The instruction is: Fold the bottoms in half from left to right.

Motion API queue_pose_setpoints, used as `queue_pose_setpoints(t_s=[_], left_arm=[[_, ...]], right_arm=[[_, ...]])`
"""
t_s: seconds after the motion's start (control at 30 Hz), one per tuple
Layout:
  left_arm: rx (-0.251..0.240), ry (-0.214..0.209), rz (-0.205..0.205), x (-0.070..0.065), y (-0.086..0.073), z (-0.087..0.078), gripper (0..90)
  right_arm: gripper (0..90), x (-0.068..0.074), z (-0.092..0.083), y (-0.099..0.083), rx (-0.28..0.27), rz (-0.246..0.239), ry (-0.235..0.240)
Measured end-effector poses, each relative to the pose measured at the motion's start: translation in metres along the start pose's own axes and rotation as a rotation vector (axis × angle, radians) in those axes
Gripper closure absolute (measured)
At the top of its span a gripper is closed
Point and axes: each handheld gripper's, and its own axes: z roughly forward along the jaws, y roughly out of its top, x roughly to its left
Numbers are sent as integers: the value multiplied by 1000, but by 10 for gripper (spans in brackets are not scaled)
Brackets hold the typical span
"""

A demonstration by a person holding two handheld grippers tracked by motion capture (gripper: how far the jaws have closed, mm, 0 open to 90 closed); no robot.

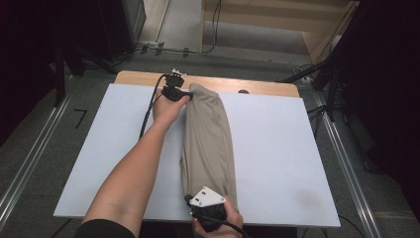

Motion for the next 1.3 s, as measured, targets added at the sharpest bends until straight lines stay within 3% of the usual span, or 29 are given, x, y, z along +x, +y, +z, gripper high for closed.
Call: queue_pose_setpoints(t_s=[0.07,0.1,0.13,0.17,0.2,0.23,0.33,0.43,0.5,0.57,0.6,0.67,0.77,0.87,0.93,1.07,1.17,1.3], left_arm=[[2,-11,-20,9,-5,-4,869],[-3,-15,-37,15,-10,-6,688],[-11,2,-42,17,-12,-8,688],[-29,18,-46,21,-17,-13,580],[-47,8,-64,25,-21,-17,504],[-63,-3,-78,29,-25,-21,441],[-93,-32,-61,33,-39,-33,400],[-120,-42,-46,30,-54,-42,402],[-136,-67,-33,27,-65,-48,410],[-157,-78,-21,22,-77,-55,390],[-160,-86,-20,21,-82,-58,344],[-180,-86,5,16,-95,-67,269],[-201,-94,27,9,-115,-83,151],[-221,-165,20,4,-137,-101,5],[-240,-195,24,1,-148,-110,0],[-277,-212,38,-5,-173,-128,0],[-244,-174,81,-9,-191,-134,0],[-212,-161,90,-7,-207,-136,0]], right_arm=[[866,7,5,4,3,-4,17],[814,9,10,6,8,-2,50],[814,9,10,6,8,-2,50],[698,8,10,7,-4,-14,60],[549,5,8,8,-24,-5,77],[476,0,5,10,-35,0,79],[405,-25,-7,17,-86,6,40],[405,-72,-13,34,-122,64,-8],[464,-101,-11,48,-133,74,-70],[475,-125,-3,60,-138,75,-98],[490,-141,5,68,-142,94,-123],[510,-162,16,78,-140,141,-123],[529,-191,39,95,-134,157,-147],[529,-217,67,110,-92,141,-179],[529,-227,77,114,-74,149,-197],[530,-244,88,120,-54,138,-212],[572,-261,92,126,-55,176,-209],[644,-277,92,136,-67,214,-198]])
